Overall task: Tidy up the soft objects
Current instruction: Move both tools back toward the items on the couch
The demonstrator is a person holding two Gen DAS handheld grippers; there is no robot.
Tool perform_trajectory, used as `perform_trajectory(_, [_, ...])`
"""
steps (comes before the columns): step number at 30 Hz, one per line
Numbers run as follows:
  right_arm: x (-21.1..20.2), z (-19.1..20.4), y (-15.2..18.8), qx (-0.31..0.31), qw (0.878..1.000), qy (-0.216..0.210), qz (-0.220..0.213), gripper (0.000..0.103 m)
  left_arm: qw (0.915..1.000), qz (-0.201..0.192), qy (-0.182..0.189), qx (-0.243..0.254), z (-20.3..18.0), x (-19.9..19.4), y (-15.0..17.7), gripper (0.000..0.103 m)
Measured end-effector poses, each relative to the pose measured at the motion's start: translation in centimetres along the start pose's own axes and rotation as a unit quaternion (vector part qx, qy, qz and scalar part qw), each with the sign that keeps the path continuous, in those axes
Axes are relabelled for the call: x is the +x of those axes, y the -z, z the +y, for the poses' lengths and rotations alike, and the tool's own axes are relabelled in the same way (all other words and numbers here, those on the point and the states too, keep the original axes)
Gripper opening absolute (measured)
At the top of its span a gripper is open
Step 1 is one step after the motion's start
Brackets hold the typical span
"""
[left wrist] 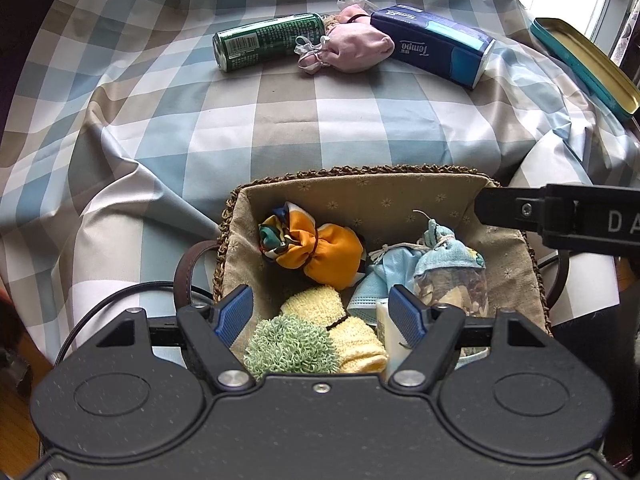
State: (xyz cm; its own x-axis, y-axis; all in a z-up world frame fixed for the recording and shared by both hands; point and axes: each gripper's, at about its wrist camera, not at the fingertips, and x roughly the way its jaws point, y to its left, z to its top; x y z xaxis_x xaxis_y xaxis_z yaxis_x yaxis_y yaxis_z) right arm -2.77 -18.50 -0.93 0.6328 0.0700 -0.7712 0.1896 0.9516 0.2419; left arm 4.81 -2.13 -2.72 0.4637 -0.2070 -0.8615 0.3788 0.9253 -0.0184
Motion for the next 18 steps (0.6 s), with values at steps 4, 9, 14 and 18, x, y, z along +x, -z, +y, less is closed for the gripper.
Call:
perform_trajectory(4, [0.9, 0.1, -1.2, -0.005, 1.0, 0.002, 0.003, 0.089, 1.0, -0.004, 0.0, 0.004, 0.2, 0.2, -1.2, 0.07])
perform_trajectory(9, [1.8, 0.2, -3.1, -0.013, 1.0, 0.007, -0.001, 0.089, 0.9999, -0.011, -0.001, 0.006, 0.6, 0.6, -3.2, 0.07])
perform_trajectory(14, [2.6, 0.3, -5.3, -0.021, 1.0, 0.01, -0.016, 0.09, 0.9997, -0.021, -0.003, 0.009, 0.9, 1.1, -5.3, 0.07])
perform_trajectory(18, [3.1, 0.3, -7.2, -0.028, 0.999, 0.012, -0.037, 0.092, 0.9996, -0.028, -0.002, 0.008, 1.1, 1.8, -7.1, 0.07])
